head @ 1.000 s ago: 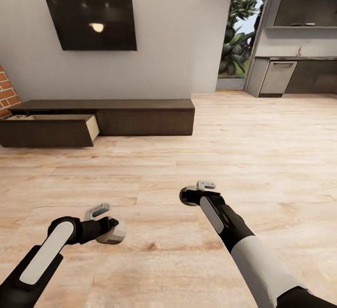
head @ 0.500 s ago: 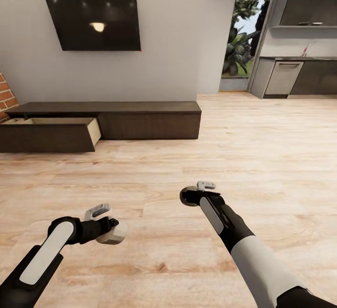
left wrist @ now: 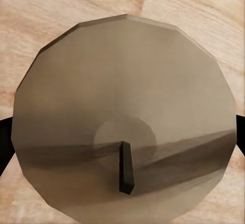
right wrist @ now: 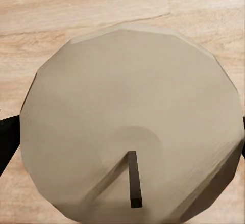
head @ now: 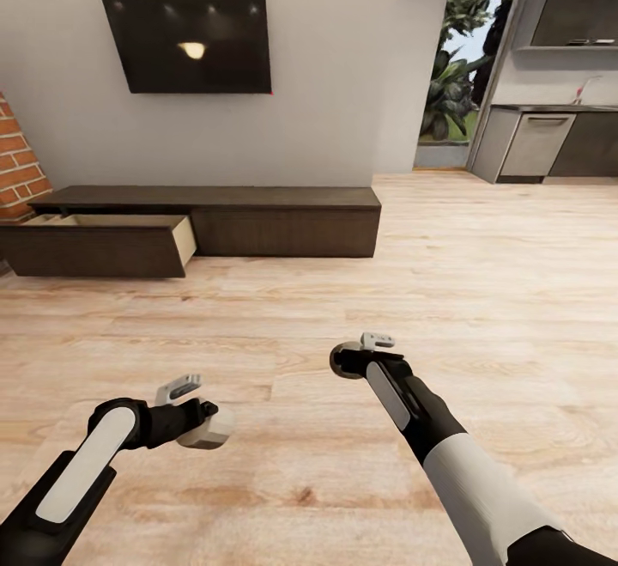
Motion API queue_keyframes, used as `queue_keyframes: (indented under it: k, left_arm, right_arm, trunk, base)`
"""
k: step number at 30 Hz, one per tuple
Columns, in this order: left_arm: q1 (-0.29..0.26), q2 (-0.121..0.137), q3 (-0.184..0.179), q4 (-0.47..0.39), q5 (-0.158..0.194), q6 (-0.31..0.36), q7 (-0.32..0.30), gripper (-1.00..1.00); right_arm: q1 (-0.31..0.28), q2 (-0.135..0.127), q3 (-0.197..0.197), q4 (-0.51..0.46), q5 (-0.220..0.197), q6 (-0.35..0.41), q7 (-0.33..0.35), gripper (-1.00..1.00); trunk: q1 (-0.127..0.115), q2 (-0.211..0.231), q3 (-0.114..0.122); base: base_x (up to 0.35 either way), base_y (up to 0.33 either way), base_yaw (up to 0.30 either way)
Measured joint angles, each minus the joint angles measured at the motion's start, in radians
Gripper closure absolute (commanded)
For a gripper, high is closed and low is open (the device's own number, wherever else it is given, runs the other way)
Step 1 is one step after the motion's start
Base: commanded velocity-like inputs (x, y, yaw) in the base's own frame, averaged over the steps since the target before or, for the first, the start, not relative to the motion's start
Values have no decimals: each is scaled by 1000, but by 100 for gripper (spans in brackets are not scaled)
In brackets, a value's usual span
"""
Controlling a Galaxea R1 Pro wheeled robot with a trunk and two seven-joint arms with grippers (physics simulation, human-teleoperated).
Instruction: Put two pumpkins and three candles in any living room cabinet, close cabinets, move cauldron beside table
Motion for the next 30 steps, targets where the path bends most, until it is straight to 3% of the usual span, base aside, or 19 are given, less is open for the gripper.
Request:
queue_keyframes:
  k: [21,30]
  left_arm:
    - [0,0,0,0,1,0,0,100]
    - [0,0,0,0,0,1,0,100]
  right_arm:
    - [0,0,0,3,0,-1,0,100]
    - [0,0,1,7,0,-1,0,100]
  trunk:
    - [0,0,0]
    - [0,0,0]
  base:
    - [2,0,1]
    - [182,140,52]
